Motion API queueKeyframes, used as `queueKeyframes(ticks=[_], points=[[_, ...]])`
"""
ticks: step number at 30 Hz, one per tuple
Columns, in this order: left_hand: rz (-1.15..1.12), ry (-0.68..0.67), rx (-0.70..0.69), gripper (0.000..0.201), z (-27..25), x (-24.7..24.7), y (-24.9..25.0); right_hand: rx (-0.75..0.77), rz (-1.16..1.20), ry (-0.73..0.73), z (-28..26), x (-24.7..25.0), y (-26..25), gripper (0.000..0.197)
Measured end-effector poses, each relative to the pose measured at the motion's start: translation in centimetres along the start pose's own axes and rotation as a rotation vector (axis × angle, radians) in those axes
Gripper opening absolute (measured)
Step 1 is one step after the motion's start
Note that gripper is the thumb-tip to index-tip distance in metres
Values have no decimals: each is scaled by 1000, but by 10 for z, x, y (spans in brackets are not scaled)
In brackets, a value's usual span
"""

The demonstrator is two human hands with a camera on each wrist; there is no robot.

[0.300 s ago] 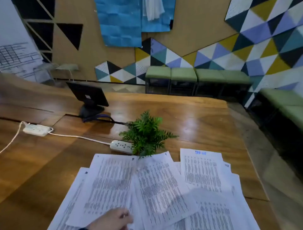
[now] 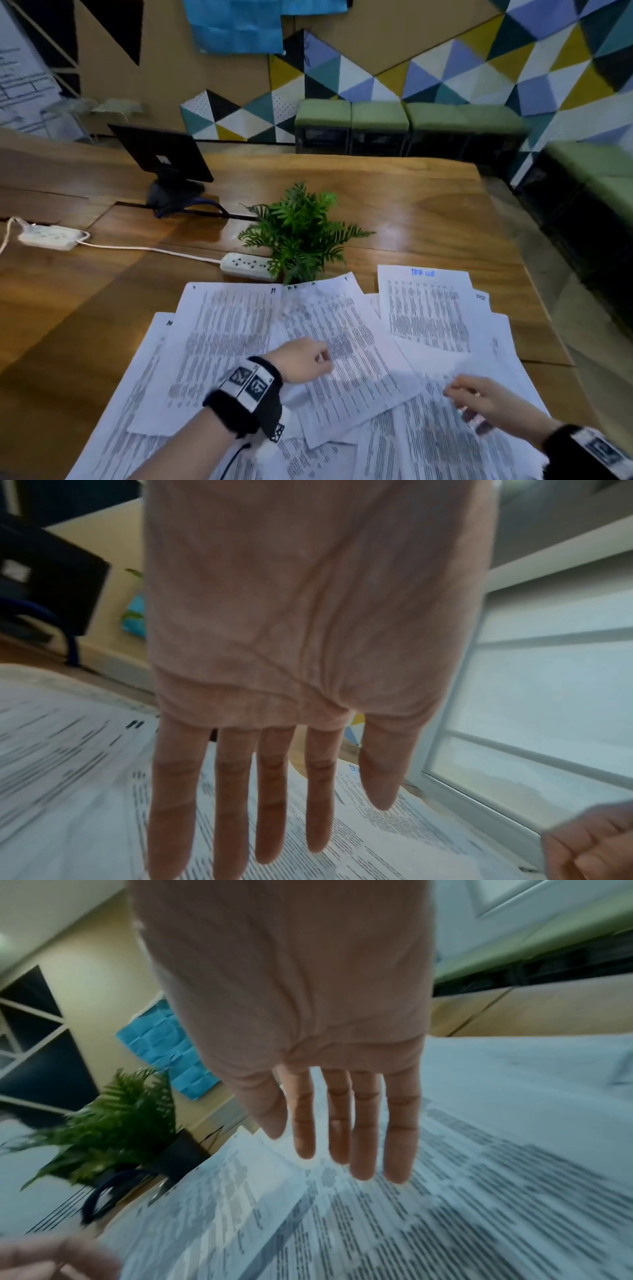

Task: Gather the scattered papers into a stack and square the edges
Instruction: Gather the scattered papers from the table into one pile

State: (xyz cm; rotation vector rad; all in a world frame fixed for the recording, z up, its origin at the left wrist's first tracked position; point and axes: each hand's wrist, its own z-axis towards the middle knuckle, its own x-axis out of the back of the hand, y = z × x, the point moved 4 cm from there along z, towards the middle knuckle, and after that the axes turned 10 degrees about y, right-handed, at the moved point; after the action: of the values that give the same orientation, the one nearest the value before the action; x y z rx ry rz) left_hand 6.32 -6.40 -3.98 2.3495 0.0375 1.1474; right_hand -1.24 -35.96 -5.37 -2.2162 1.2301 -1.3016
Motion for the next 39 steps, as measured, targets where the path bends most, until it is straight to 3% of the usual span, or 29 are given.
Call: queueKeyframes(ticks=[5,11,17,22,25,28,32,34,37,39], points=[[225,186,21,40,2,17,-40,92,-133,-7,30,-10,-15,17],[432,257,149,62,-23,5,-104,150,-68,-59,42,-48,-26,31],[384,366,354,74,-67,-11,-150,133,108,-73,28,-81,-30,41],[290,342,565,88,-80,-27,-181,126,200,-227,0,-100,-31,37],[303,282,549,90,-79,-34,-171,130,145,-87,-4,-95,-20,37],[324,274,408,84,-74,-43,-134,118,108,133,1,-86,-12,38],[240,244,177,74,-61,-64,-71,45,257,79,-1,-92,-21,23],[111,307,130,70,-52,-59,-61,37,271,49,-1,-92,-26,24],[0,527,264,69,-45,-35,-80,-23,314,76,1,-89,-27,28],[40,541,445,76,-44,-28,-99,-79,390,71,0,-93,-28,19]])
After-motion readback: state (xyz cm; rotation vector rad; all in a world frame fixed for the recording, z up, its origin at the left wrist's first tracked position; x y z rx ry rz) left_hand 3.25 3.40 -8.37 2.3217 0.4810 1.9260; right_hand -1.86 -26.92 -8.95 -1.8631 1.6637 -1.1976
